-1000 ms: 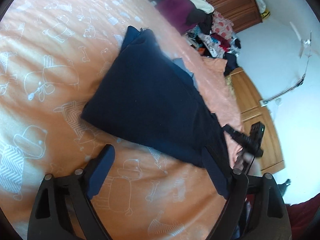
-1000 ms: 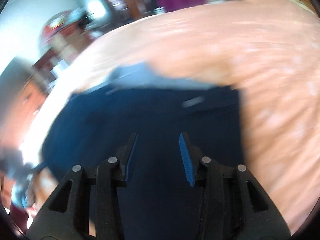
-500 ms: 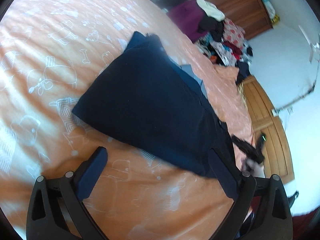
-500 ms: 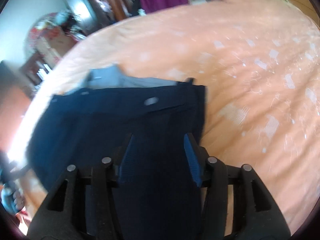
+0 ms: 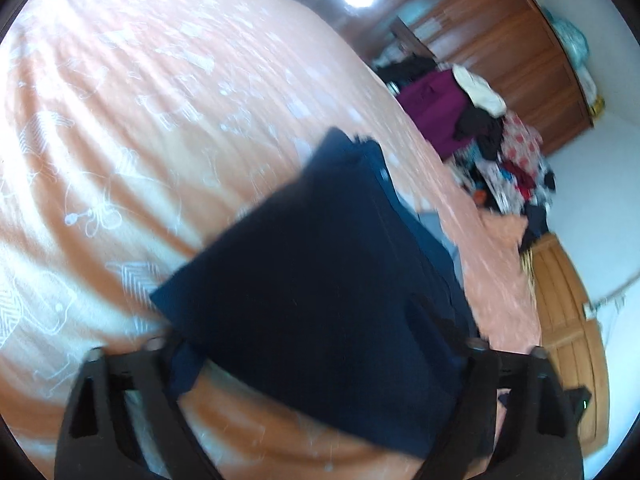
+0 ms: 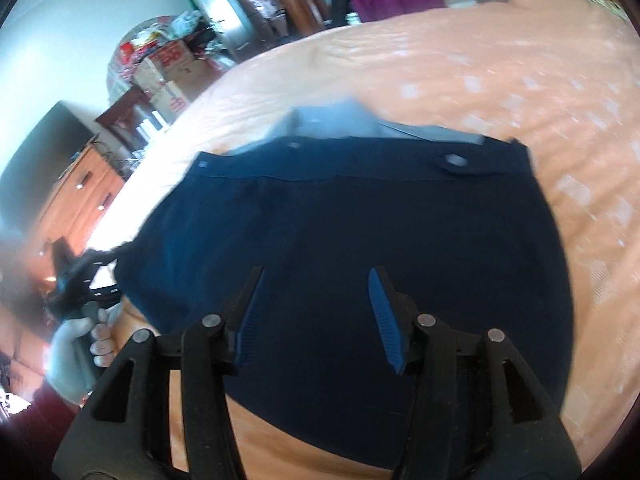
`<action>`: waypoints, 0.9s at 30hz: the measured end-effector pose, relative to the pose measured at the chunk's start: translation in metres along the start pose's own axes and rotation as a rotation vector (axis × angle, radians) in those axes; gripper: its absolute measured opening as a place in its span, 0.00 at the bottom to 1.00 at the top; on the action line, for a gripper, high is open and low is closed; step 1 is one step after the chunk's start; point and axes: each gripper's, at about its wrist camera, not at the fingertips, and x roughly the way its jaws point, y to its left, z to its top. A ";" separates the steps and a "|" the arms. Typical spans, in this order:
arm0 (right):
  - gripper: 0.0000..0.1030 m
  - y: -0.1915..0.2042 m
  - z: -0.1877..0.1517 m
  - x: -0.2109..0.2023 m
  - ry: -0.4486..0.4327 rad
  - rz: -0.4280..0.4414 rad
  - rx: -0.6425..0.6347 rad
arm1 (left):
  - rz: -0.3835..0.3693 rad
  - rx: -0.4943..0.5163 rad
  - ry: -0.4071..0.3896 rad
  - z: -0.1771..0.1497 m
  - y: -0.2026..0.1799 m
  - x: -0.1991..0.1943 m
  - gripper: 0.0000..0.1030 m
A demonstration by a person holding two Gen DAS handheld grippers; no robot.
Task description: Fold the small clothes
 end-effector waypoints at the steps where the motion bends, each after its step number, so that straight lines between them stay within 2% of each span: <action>1: 0.51 0.007 0.004 0.002 0.001 0.018 -0.009 | -0.001 -0.025 -0.009 0.001 0.002 0.003 0.49; 2: 0.51 0.017 0.007 0.005 0.002 0.034 -0.024 | -0.009 -0.048 -0.012 0.002 0.005 0.006 0.36; 3: 0.54 0.025 0.011 0.008 0.006 0.050 -0.040 | -0.038 -0.087 -0.003 0.003 0.011 0.011 0.17; 5: 0.58 0.044 0.021 0.018 0.015 0.080 -0.074 | -0.044 -0.127 0.016 0.004 0.017 0.022 0.14; 7: 0.60 0.064 0.031 0.030 0.022 0.096 -0.116 | -0.035 -0.137 0.001 0.006 0.017 0.027 0.19; 10: 0.60 0.094 0.043 0.046 0.029 0.153 -0.144 | -0.048 -0.089 -0.015 0.009 0.007 0.027 0.18; 11: 0.60 0.101 0.048 0.052 0.036 0.190 -0.135 | -0.057 -0.061 -0.016 0.009 0.002 0.026 0.04; 12: 0.60 0.108 0.054 0.057 0.041 0.222 -0.122 | -0.059 -0.002 -0.021 0.009 -0.009 0.024 0.01; 14: 0.65 0.121 0.071 0.073 0.074 0.279 -0.115 | -0.027 0.117 -0.050 0.008 -0.034 0.018 0.00; 15: 0.75 0.125 0.078 0.081 0.100 0.296 -0.114 | -0.012 0.190 -0.069 0.005 -0.050 0.013 0.01; 16: 0.79 0.131 0.089 0.093 0.136 0.313 -0.109 | 0.001 0.259 -0.083 0.002 -0.064 0.012 0.01; 21: 0.80 0.156 0.122 0.147 0.306 0.420 -0.066 | 0.044 0.518 -0.125 -0.020 -0.121 0.010 0.01; 22: 0.80 0.161 0.125 0.155 0.329 0.426 -0.075 | 0.050 0.554 -0.127 -0.024 -0.130 0.011 0.01; 26: 0.84 0.168 0.134 0.177 0.376 0.355 -0.113 | 0.054 0.729 -0.104 -0.047 -0.167 0.024 0.01; 27: 0.84 0.163 0.134 0.184 0.385 0.315 -0.118 | 0.051 0.793 -0.090 -0.057 -0.179 0.030 0.02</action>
